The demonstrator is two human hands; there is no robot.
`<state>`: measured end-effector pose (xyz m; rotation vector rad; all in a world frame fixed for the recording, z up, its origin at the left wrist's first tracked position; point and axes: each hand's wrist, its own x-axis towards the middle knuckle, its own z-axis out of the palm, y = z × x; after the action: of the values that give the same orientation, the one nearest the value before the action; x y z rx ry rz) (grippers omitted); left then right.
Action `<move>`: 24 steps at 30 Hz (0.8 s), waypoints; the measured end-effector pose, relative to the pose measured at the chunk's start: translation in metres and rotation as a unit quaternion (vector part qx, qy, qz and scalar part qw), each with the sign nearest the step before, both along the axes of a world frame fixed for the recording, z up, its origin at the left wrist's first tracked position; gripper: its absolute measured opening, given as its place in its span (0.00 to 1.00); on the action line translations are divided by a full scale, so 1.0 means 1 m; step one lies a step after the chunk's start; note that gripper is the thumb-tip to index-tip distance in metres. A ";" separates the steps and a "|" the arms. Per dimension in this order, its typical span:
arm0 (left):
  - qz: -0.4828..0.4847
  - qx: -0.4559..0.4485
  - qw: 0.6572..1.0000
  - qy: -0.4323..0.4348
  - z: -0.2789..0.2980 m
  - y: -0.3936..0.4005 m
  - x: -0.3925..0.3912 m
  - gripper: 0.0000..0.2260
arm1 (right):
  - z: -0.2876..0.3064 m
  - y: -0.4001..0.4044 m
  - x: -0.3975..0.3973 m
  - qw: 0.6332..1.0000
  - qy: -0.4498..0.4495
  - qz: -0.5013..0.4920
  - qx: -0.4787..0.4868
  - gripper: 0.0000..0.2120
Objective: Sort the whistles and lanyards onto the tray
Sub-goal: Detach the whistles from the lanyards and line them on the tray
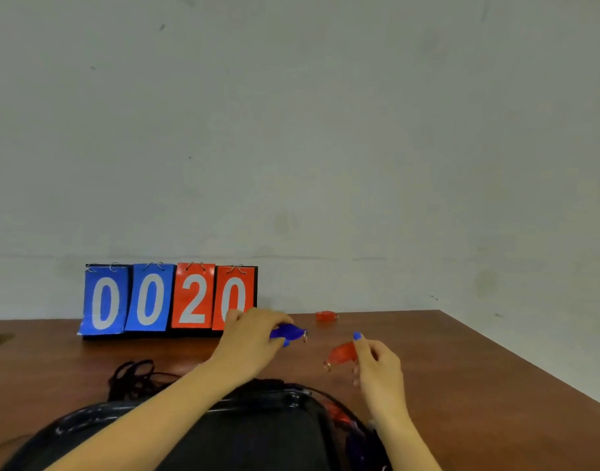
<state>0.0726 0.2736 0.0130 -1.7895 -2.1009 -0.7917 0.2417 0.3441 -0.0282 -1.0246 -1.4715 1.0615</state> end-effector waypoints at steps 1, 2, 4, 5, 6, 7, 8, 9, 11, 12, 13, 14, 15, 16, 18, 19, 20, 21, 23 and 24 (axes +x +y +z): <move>-0.008 0.007 1.000 -0.010 0.006 -0.018 -0.009 0.14 | 0.005 -0.006 0.000 1.000 0.018 0.011 0.001 0.15; -0.013 0.009 1.000 -0.023 0.009 -0.037 -0.019 0.15 | 0.010 -0.013 0.000 0.999 0.031 0.028 -0.006 0.15; -0.022 0.008 0.999 -0.047 0.009 -0.079 -0.042 0.15 | 0.021 -0.030 -0.007 0.995 0.045 0.077 -0.037 0.13; -0.024 0.000 0.998 -0.061 0.005 -0.099 -0.053 0.14 | 0.026 -0.039 -0.014 0.993 0.030 0.103 -0.040 0.13; -0.026 -0.009 0.997 -0.077 0.000 -0.116 -0.063 0.14 | 0.030 -0.047 -0.022 0.992 -0.001 0.125 -0.031 0.13; -0.030 -0.016 0.995 -0.096 -0.007 -0.130 -0.073 0.16 | 0.036 -0.057 -0.031 0.989 -0.030 0.147 -0.014 0.14; -0.031 -0.023 0.992 -0.117 -0.014 -0.144 -0.082 0.17 | 0.042 -0.068 -0.041 0.984 -0.054 0.170 0.006 0.14; -0.028 -0.026 0.990 -0.137 -0.023 -0.155 -0.091 0.18 | 0.049 -0.081 -0.053 0.977 -0.076 0.196 0.024 0.15; -0.014 -0.007 0.981 -0.193 -0.040 -0.170 -0.106 0.18 | 0.061 -0.107 -0.078 0.957 -0.138 0.247 0.057 0.16; -0.010 0.010 0.977 -0.215 -0.047 -0.175 -0.112 0.19 | 0.063 -0.118 -0.091 0.946 -0.174 0.263 0.077 0.16; -0.009 0.024 0.975 -0.222 -0.053 -0.178 -0.116 0.22 | 0.064 -0.128 -0.105 0.934 -0.208 0.272 0.102 0.17; -0.013 0.031 0.976 -0.216 -0.056 -0.181 -0.119 0.25 | 0.062 -0.135 -0.119 0.923 -0.240 0.272 0.129 0.18; -0.019 0.030 0.979 -0.201 -0.058 -0.183 -0.122 0.26 | 0.057 -0.139 -0.133 0.911 -0.274 0.268 0.149 0.19; -0.027 0.022 0.982 -0.185 -0.057 -0.185 -0.126 0.24 | 0.051 -0.142 -0.145 0.899 -0.309 0.269 0.156 0.20; -0.040 0.003 0.985 -0.167 -0.056 -0.187 -0.135 0.19 | 0.036 -0.142 -0.164 0.868 -0.390 0.278 0.131 0.18; -0.040 -0.009 0.986 -0.163 -0.056 -0.188 -0.139 0.18 | 0.027 -0.141 -0.171 0.850 -0.432 0.278 0.113 0.17; -0.037 -0.027 0.986 -0.159 -0.057 -0.190 -0.143 0.18 | 0.017 -0.141 -0.176 0.835 -0.467 0.272 0.102 0.17; -0.037 -0.043 0.987 -0.151 -0.059 -0.190 -0.146 0.18 | 0.007 -0.140 -0.179 0.826 -0.490 0.258 0.101 0.16; -0.033 -0.083 0.988 -0.125 -0.066 -0.189 -0.149 0.19 | -0.007 -0.141 -0.183 0.830 -0.496 0.224 0.123 0.15; -0.028 -0.100 0.988 -0.111 -0.068 -0.189 -0.150 0.19 | -0.012 -0.140 -0.183 0.840 -0.481 0.215 0.130 0.16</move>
<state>-0.0771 0.0850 -0.0550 -1.9496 -2.3557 -0.8561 0.0583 0.2040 -0.0405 -1.1048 -2.6838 0.5765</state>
